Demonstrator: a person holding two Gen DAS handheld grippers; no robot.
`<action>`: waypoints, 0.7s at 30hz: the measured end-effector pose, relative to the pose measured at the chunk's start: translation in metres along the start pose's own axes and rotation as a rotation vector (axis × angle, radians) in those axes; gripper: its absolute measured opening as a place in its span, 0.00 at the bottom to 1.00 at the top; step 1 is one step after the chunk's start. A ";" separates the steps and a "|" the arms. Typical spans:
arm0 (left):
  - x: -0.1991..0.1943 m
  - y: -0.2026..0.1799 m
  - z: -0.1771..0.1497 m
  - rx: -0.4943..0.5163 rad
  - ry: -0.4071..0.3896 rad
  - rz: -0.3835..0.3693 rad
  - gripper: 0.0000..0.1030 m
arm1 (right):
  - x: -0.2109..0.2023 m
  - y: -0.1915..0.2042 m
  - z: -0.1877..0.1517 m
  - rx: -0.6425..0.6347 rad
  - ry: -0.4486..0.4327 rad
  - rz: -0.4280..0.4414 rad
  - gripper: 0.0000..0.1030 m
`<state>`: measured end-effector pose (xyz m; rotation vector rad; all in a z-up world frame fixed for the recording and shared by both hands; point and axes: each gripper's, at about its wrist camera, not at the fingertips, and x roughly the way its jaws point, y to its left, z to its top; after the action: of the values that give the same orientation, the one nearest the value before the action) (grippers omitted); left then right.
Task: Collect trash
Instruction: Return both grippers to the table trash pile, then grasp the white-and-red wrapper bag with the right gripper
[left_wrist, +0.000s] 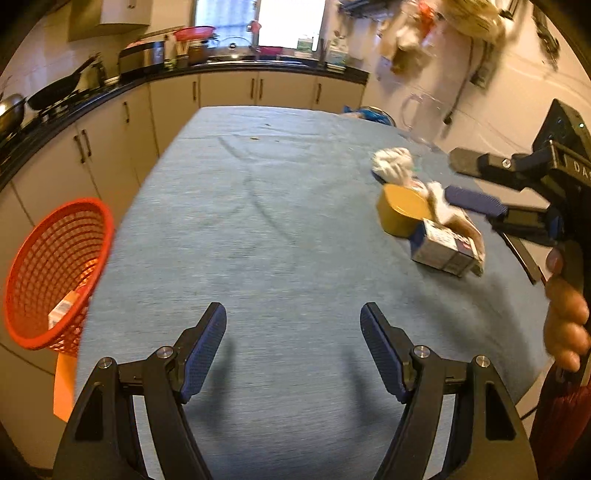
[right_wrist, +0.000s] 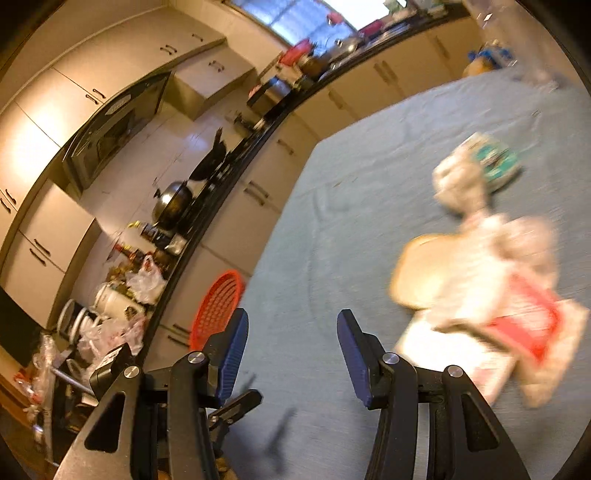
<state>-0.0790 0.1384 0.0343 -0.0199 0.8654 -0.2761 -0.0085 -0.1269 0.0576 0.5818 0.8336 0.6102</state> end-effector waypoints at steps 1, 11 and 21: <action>0.002 -0.004 0.000 0.008 0.005 -0.004 0.72 | -0.008 -0.004 0.001 0.001 -0.016 -0.014 0.53; 0.013 -0.029 -0.002 0.045 0.038 -0.031 0.72 | -0.096 -0.076 0.009 0.106 -0.182 -0.223 0.61; 0.019 -0.037 -0.002 0.061 0.056 -0.030 0.72 | -0.048 -0.121 0.014 0.170 -0.027 -0.169 0.63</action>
<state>-0.0770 0.0976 0.0235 0.0314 0.9125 -0.3325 0.0090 -0.2467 0.0064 0.6642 0.9043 0.3786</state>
